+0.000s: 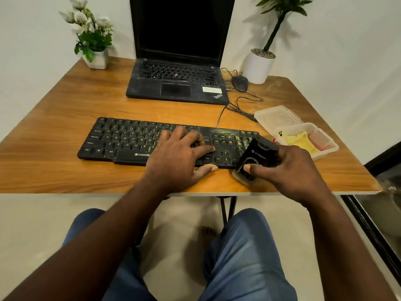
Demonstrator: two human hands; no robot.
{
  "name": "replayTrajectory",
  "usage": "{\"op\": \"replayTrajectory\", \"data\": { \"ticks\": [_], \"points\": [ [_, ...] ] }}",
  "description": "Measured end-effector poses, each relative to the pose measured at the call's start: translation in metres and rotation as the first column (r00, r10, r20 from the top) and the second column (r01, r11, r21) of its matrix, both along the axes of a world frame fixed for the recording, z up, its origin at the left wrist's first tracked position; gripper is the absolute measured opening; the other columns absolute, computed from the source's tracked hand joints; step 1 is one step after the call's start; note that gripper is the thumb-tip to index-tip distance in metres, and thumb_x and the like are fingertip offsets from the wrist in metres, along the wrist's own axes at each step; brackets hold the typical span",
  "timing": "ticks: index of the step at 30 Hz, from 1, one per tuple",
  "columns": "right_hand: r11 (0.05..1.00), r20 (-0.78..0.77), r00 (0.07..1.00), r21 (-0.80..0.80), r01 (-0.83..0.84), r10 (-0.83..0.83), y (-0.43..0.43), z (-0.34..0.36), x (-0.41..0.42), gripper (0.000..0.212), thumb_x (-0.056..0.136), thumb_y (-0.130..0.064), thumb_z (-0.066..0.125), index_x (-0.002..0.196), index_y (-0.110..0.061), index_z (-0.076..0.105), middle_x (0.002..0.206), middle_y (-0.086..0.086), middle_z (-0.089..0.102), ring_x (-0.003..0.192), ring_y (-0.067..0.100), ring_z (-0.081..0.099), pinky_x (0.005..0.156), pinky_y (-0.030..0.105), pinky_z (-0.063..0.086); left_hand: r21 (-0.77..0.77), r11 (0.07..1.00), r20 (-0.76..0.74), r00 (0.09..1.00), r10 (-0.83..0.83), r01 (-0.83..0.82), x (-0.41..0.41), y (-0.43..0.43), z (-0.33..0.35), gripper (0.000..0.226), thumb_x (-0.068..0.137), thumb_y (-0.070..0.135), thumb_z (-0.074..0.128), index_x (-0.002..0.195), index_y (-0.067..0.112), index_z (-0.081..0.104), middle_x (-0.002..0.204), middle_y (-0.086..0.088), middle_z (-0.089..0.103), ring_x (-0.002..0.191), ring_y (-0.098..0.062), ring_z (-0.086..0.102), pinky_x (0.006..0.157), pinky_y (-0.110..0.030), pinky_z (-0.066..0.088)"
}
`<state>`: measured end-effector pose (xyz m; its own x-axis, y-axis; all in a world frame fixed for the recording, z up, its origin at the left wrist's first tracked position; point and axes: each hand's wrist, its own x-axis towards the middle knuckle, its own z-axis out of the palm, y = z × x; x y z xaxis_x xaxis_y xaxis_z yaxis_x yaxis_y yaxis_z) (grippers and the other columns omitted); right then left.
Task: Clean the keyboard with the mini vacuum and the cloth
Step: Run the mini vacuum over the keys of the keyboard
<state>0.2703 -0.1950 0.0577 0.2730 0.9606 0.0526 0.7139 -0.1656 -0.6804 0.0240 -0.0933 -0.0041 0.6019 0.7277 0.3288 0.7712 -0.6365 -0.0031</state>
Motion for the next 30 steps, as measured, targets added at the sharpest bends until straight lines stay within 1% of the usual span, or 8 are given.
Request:
{"op": "replayTrajectory", "data": {
  "ticks": [3, 6, 9, 12, 16, 21, 26, 30],
  "points": [
    [0.993, 0.018, 0.998, 0.106, 0.053, -0.056, 0.005, 0.004, -0.002, 0.038, 0.075, -0.042, 0.088, 0.108, -0.025, 0.079, 0.091, -0.010, 0.078, 0.081, 0.003, 0.072, 0.067, 0.026, 0.055, 0.000, 1.000, -0.005, 1.000, -0.006, 0.006, 0.000, 0.001, -0.001, 0.066, 0.093, 0.081, 0.030, 0.144, 0.044, 0.051, 0.135, 0.005, 0.052, 0.121, -0.022, 0.042, 0.098, -0.046, 0.037],
    [0.985, 0.164, 0.985, 0.169, 0.031, -0.059, 0.019, 0.010, -0.013, 0.044, 0.078, -0.044, 0.085, 0.117, -0.028, 0.077, 0.097, -0.007, 0.078, 0.084, 0.007, 0.070, 0.070, 0.029, 0.055, 0.003, 1.000, -0.005, 1.000, -0.004, 0.004, 0.000, 0.001, -0.001, 0.067, 0.094, 0.081, 0.030, 0.144, 0.043, 0.051, 0.135, 0.004, 0.052, 0.121, -0.022, 0.042, 0.098, -0.046, 0.037],
    [0.993, 0.363, 0.927, 0.035, -0.111, 0.091, 0.027, 0.018, -0.024, 0.054, 0.078, -0.048, 0.084, 0.128, -0.032, 0.071, 0.103, -0.004, 0.077, 0.090, 0.014, 0.068, 0.078, 0.040, 0.059, 0.003, 1.000, -0.009, 1.000, 0.001, -0.001, 0.000, 0.001, -0.001, 0.068, 0.093, 0.081, 0.029, 0.144, 0.043, 0.052, 0.134, 0.004, 0.052, 0.120, -0.022, 0.042, 0.097, -0.047, 0.038],
    [0.958, 0.338, 0.901, -0.186, -0.218, 0.271, 0.031, 0.034, -0.022, 0.056, 0.075, -0.048, 0.086, 0.126, -0.028, 0.072, 0.099, -0.005, 0.076, 0.086, 0.011, 0.066, 0.076, 0.040, 0.059, 0.012, 1.000, -0.003, 1.000, 0.003, -0.003, 0.000, 0.000, -0.001, 0.067, 0.093, 0.080, 0.030, 0.144, 0.043, 0.053, 0.134, 0.002, 0.053, 0.120, -0.023, 0.043, 0.097, -0.047, 0.038],
    [0.988, 0.445, 0.883, -0.045, -0.147, 0.152, 0.044, 0.037, -0.021, 0.055, 0.078, -0.051, 0.083, 0.128, -0.030, 0.071, 0.102, -0.001, 0.075, 0.089, 0.017, 0.066, 0.076, 0.040, 0.058, 0.012, 1.000, 0.008, 1.000, -0.007, 0.006, 0.000, 0.001, -0.001, 0.066, 0.094, 0.080, 0.030, 0.143, 0.043, 0.054, 0.134, 0.003, 0.053, 0.120, -0.022, 0.042, 0.097, -0.046, 0.038],
    [0.944, 0.321, 0.901, -0.247, -0.217, 0.291, 0.049, 0.043, -0.015, 0.057, 0.072, -0.047, 0.088, 0.122, -0.025, 0.074, 0.096, -0.005, 0.075, 0.085, 0.012, 0.068, 0.077, 0.044, 0.061, 0.012, 1.000, 0.012, 1.000, -0.007, 0.007, -0.001, 0.000, -0.001, 0.066, 0.094, 0.080, 0.031, 0.142, 0.043, 0.054, 0.132, 0.004, 0.053, 0.119, -0.022, 0.042, 0.096, -0.046, 0.039],
    [0.968, 0.400, 0.882, -0.141, -0.210, 0.249, 0.052, 0.042, -0.020, 0.055, 0.077, -0.044, 0.086, 0.127, -0.025, 0.072, 0.103, -0.003, 0.076, 0.088, 0.013, 0.065, 0.077, 0.041, 0.059, 0.007, 1.000, 0.008, 1.000, -0.005, 0.005, -0.001, 0.000, -0.001, 0.068, 0.094, 0.081, 0.028, 0.143, 0.043, 0.054, 0.134, 0.003, 0.053, 0.120, -0.022, 0.042, 0.097, -0.046, 0.038],
    [0.933, 0.303, 0.894, -0.248, -0.261, 0.331, 0.049, 0.045, -0.013, 0.056, 0.072, -0.045, 0.089, 0.122, -0.025, 0.074, 0.097, -0.006, 0.076, 0.085, 0.010, 0.068, 0.078, 0.042, 0.061, 0.015, 1.000, 0.020, 1.000, -0.007, 0.006, -0.001, 0.000, -0.001, 0.066, 0.094, 0.080, 0.031, 0.142, 0.042, 0.056, 0.132, 0.004, 0.054, 0.120, -0.021, 0.042, 0.096, -0.045, 0.038]
  ]
}}
